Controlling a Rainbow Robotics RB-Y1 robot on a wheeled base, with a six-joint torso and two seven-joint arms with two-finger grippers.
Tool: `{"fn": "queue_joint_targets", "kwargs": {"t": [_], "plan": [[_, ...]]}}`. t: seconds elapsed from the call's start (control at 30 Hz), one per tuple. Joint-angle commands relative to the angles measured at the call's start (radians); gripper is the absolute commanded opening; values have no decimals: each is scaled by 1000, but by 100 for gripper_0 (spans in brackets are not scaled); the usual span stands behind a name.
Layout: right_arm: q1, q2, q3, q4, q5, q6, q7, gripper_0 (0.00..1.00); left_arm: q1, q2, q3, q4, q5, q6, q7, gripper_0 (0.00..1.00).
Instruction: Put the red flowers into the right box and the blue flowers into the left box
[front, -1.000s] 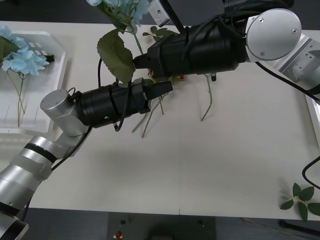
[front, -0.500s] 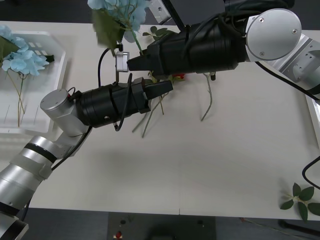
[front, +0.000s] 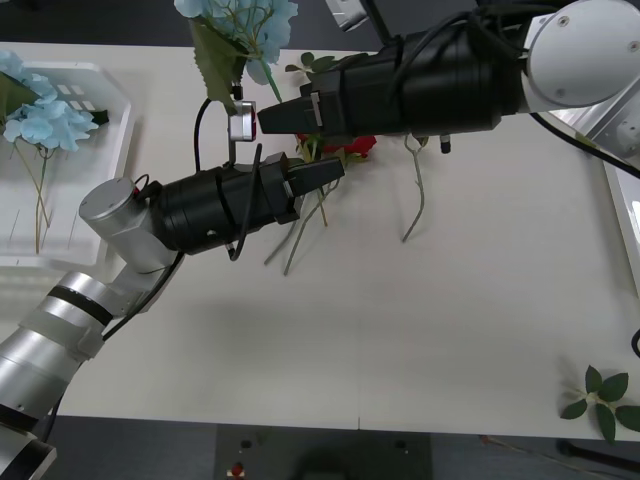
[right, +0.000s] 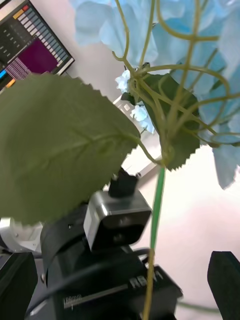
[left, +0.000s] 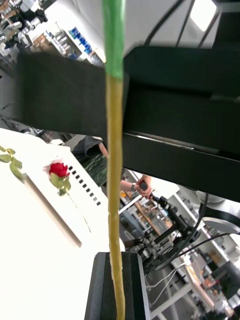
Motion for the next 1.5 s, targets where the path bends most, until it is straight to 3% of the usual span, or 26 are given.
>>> {"fn": "queue_joint_targets", "kwargs": {"t": [0.03,0.27,0.47,0.67,0.83,1.0,1.27,1.43,1.5], "plan": [[-32,-77,-81,-30,-31,80,-22,100,-28,42,8,-30,47,6,-34,0],[-32,-211,-267,40,-172,434,-22,100,-20,153,29,-30,174,32,-34,0],[-32,-223,-417,206,-166,770,-33,100,-9,282,68,-29,237,37,-34,0],[-32,-206,-443,368,-25,941,-37,100,28,501,97,-29,289,29,-34,0],[-32,-149,-442,444,125,977,-79,100,86,696,98,-9,321,24,-34,0],[-32,-88,-400,465,260,927,-188,100,152,854,97,73,323,31,-34,0],[-32,-1,-268,465,432,729,-318,100,184,976,97,238,194,29,-34,0],[-32,41,-208,465,535,640,-387,100,167,1016,97,266,54,21,-24,0],[-32,64,-185,471,582,606,-408,100,160,1029,101,267,-16,9,80,0]]}}
